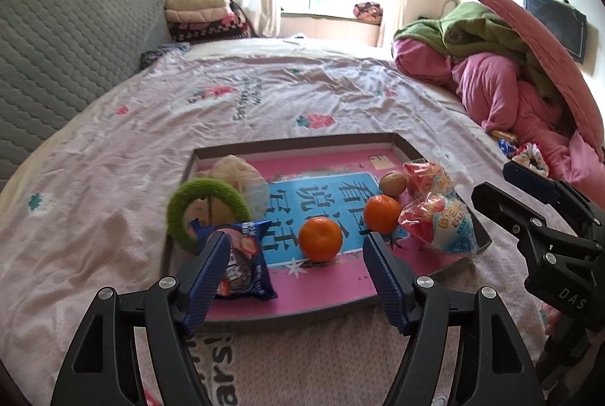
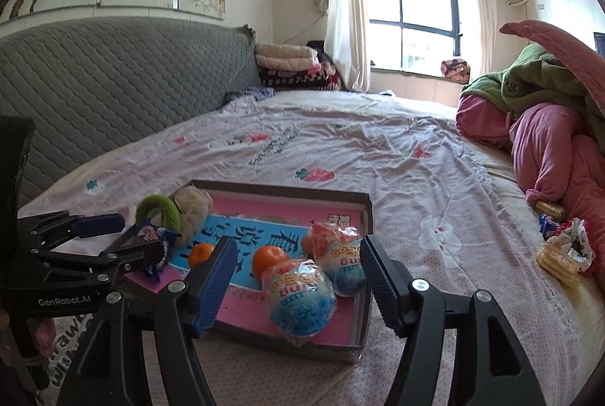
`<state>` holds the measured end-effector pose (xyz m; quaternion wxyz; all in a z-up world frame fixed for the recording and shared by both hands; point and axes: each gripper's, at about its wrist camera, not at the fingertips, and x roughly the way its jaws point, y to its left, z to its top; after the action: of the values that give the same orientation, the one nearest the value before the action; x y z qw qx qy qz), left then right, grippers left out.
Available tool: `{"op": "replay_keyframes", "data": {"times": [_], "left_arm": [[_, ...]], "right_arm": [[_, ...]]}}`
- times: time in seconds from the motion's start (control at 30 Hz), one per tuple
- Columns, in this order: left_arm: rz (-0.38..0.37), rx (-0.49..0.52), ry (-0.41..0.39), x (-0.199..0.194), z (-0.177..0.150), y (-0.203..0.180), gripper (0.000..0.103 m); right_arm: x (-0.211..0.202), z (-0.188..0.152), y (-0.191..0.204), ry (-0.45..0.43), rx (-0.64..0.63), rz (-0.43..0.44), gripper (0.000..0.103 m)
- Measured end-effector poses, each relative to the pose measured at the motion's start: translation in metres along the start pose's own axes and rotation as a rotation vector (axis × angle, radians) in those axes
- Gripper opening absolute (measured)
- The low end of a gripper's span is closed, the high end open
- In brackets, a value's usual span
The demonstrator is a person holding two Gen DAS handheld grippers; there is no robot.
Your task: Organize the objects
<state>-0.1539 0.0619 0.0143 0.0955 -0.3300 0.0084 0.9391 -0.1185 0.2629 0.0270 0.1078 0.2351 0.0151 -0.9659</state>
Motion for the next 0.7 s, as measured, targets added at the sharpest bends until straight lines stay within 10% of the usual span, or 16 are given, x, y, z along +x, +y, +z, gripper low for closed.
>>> {"op": "replay_keyframes", "data": {"times": [0.7], "left_arm": [[0.083,-0.044,-0.063,-0.061,-0.012,0.006,0.079]], "right_arm": [[-0.057,-0.009,0.021,-0.138,0.007,-0.09,0.081]]}}
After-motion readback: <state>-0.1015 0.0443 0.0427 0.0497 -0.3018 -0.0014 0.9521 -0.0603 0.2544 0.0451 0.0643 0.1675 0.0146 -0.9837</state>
